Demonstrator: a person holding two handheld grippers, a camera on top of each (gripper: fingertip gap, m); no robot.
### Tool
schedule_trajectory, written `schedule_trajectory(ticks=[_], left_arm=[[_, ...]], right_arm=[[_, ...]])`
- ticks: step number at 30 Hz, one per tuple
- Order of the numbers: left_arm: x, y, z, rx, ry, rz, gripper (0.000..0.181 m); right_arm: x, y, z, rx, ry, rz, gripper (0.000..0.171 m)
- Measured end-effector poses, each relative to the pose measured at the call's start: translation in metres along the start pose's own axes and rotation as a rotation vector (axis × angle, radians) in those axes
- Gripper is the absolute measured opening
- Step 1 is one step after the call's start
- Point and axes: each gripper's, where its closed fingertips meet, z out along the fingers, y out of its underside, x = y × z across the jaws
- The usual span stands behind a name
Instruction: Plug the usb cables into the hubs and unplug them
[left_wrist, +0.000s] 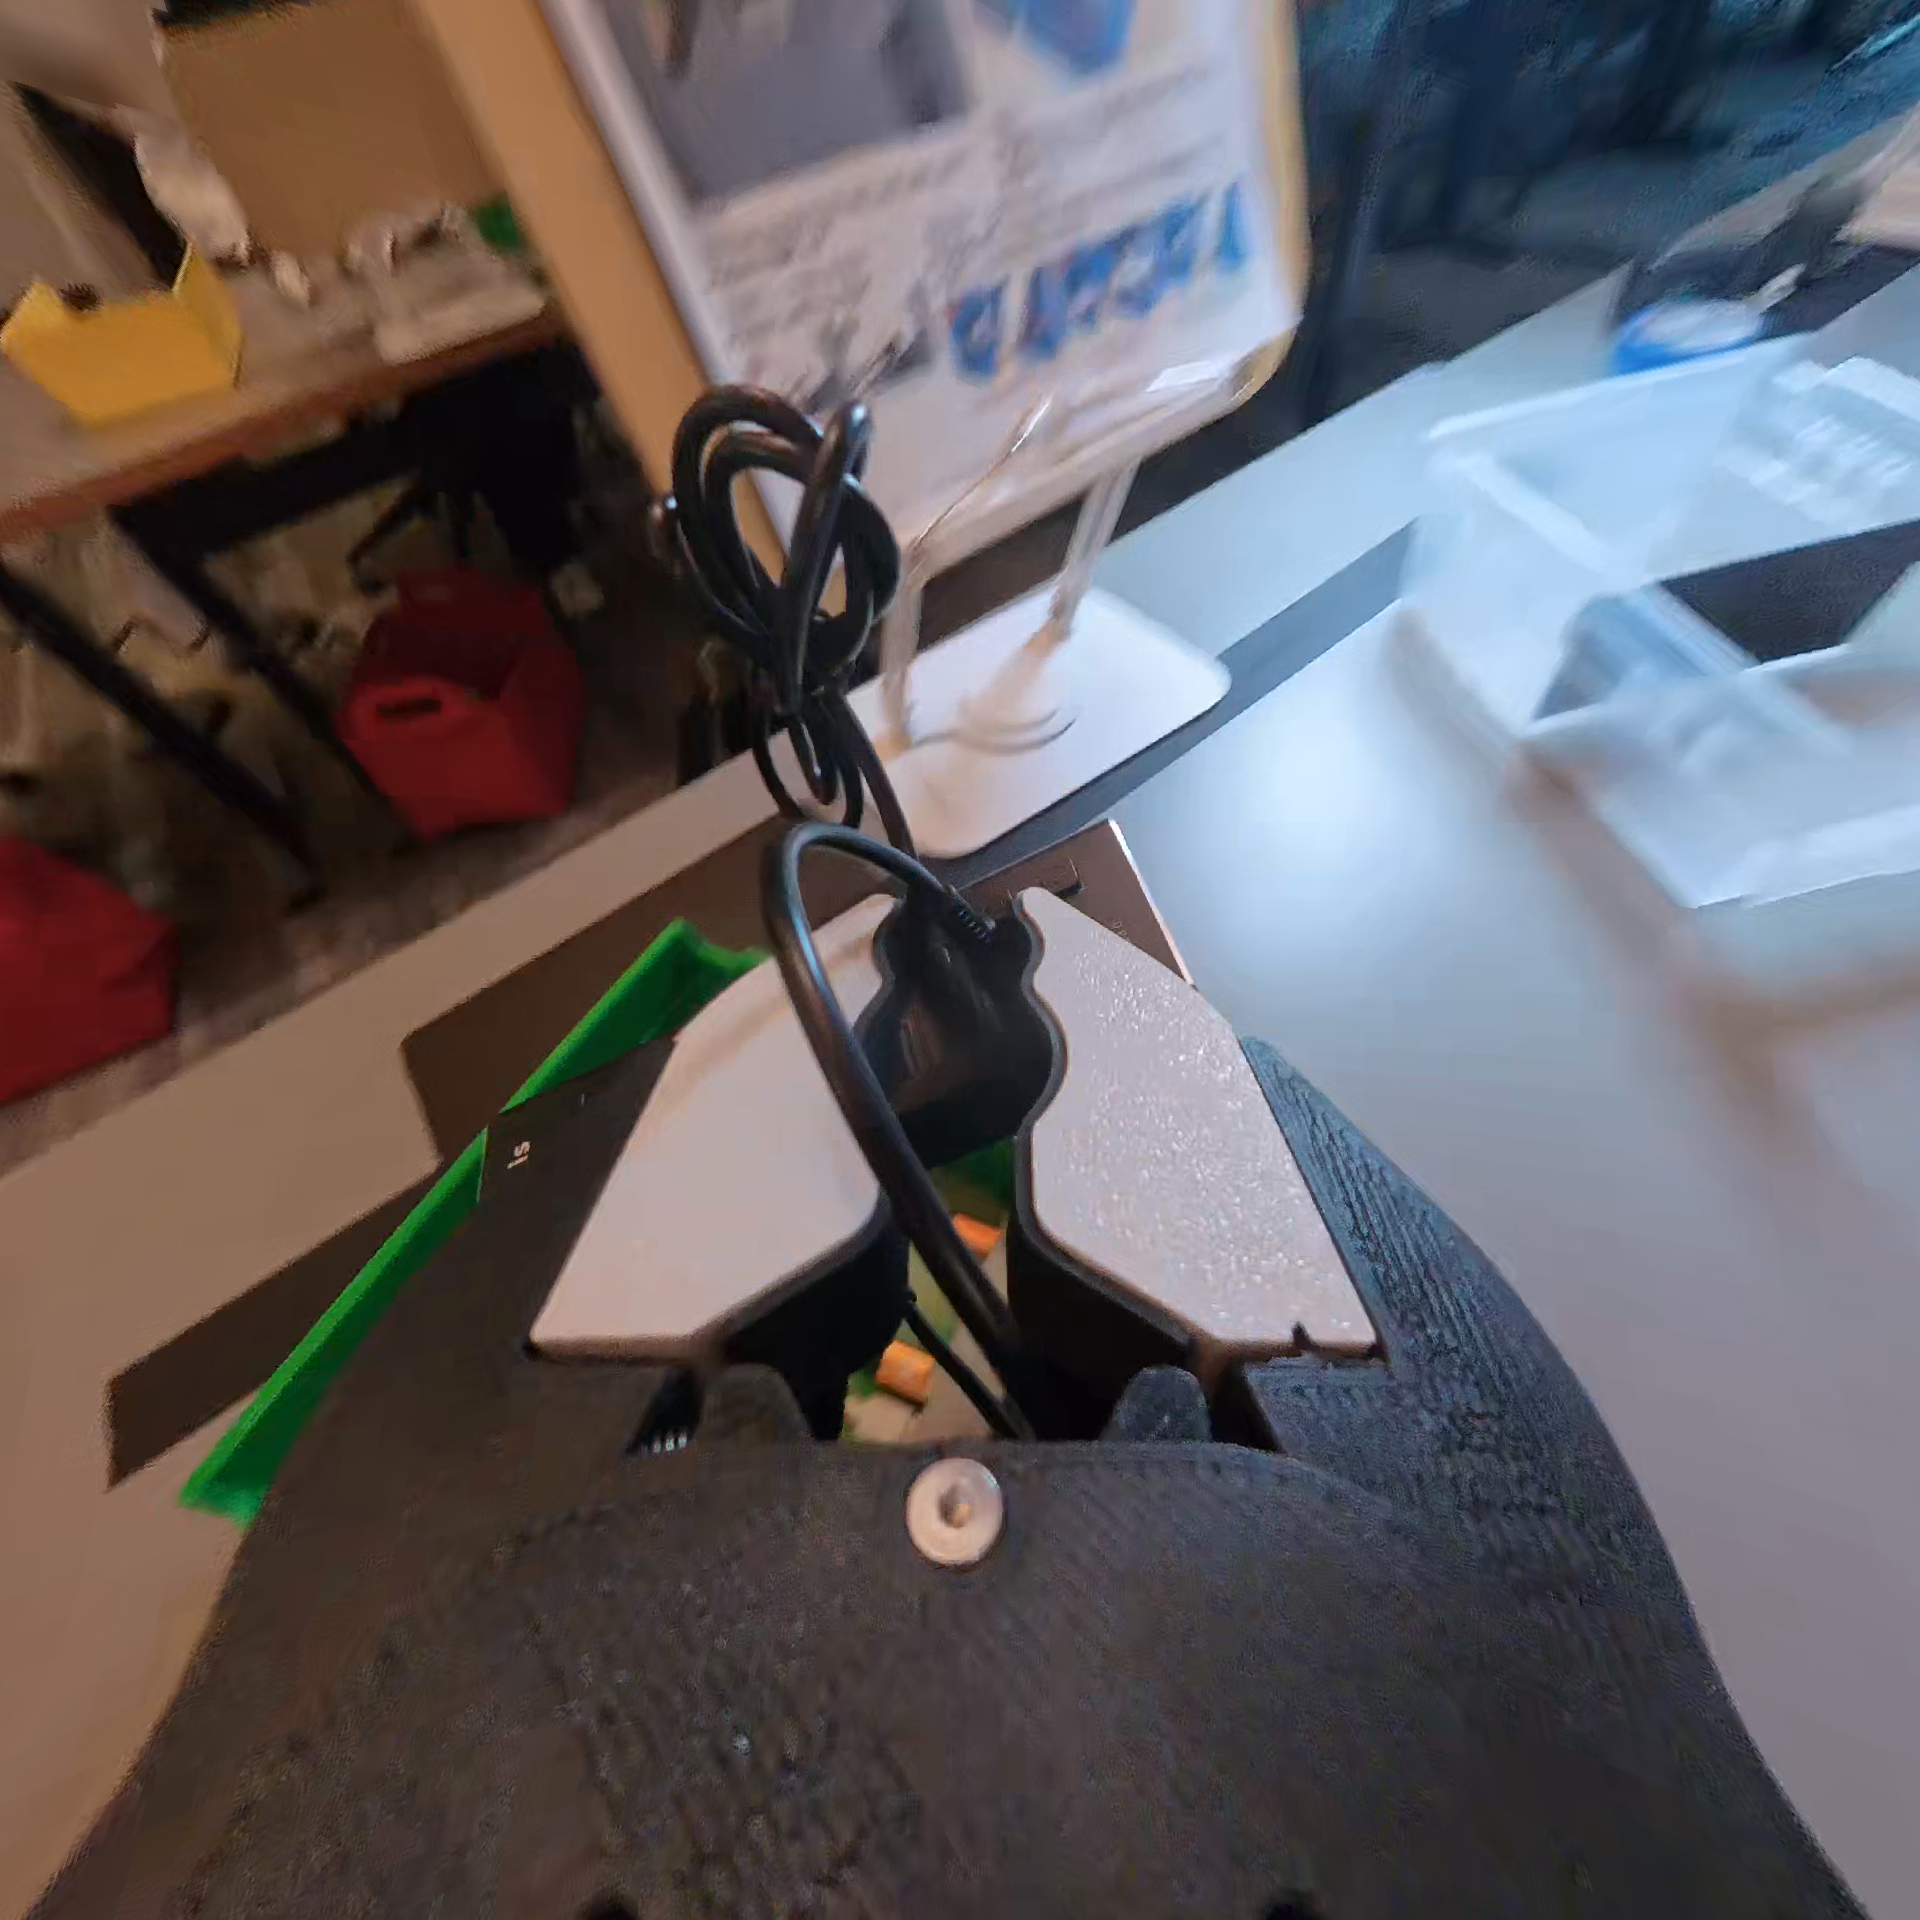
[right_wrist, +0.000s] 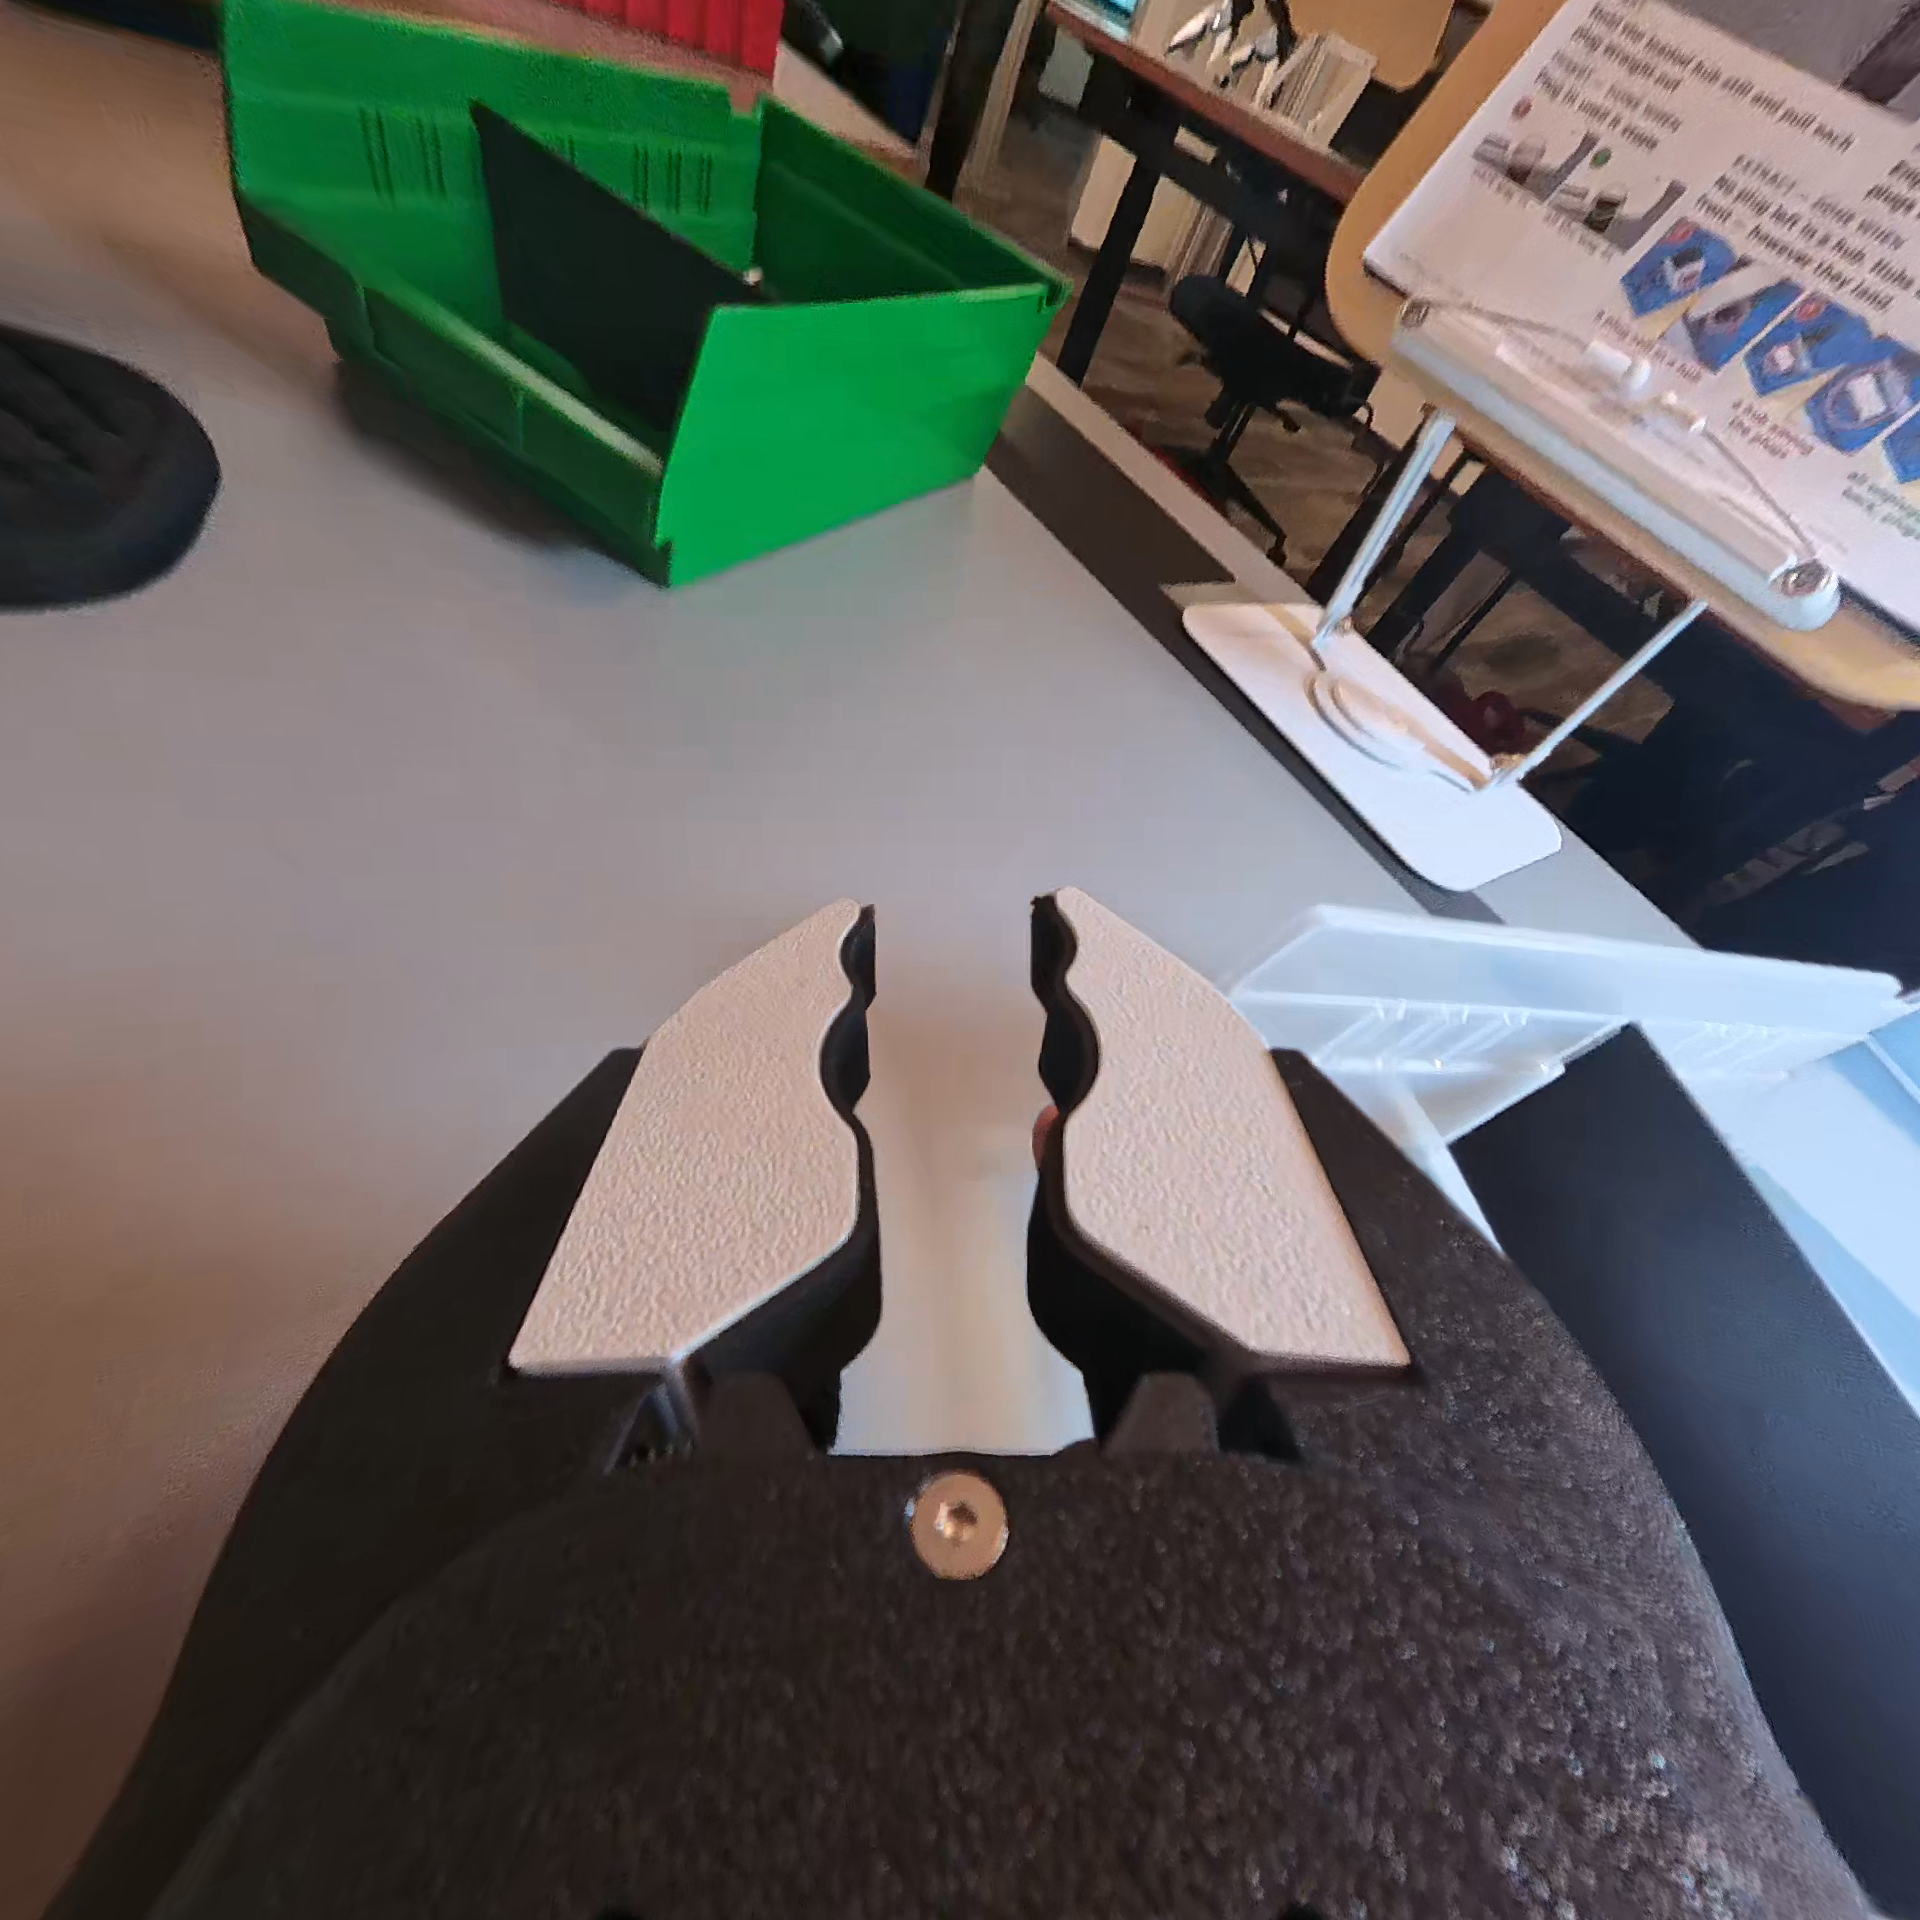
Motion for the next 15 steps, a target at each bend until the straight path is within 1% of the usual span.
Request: schedule_trajectory(ticks=[1, 4, 7, 9, 12, 13, 15], left_arm=[[0.02, -0.015, -0.007, 0.058, 0.042, 0.011, 0.018], [0.088, -0.047, -0.02, 0.221, 0.187, 0.015, 0.017], [0.154, -0.065, -0.025, 0.373, 0.364, -0.088, 0.016], [0.19, -0.068, -0.024, 0.438, 0.475, -0.182, 0.018], [0.235, -0.062, -0.014, 0.472, 0.589, -0.3, 0.016], [0.248, -0.057, -0.009, 0.468, 0.61, -0.324, 0.016], [0.27, -0.046, 0.001, 0.435, 0.649, -0.343, 0.018]], right_arm=[[0.001, -0.008, 0.002, 0.019, 0.015, 0.015, 0.03], [0.001, -0.037, 0.011, 0.092, 0.056, 0.063, 0.041], [0.001, -0.068, 0.019, 0.165, 0.116, 0.034, 0.055], [0.001, -0.085, 0.025, 0.213, 0.153, 0.014, 0.064], [0.0, -0.105, 0.031, 0.288, 0.18, 0.029, 0.076], [-0.001, -0.11, 0.031, 0.311, 0.185, 0.035, 0.078], [-0.004, -0.117, 0.029, 0.358, 0.185, 0.046, 0.077]])
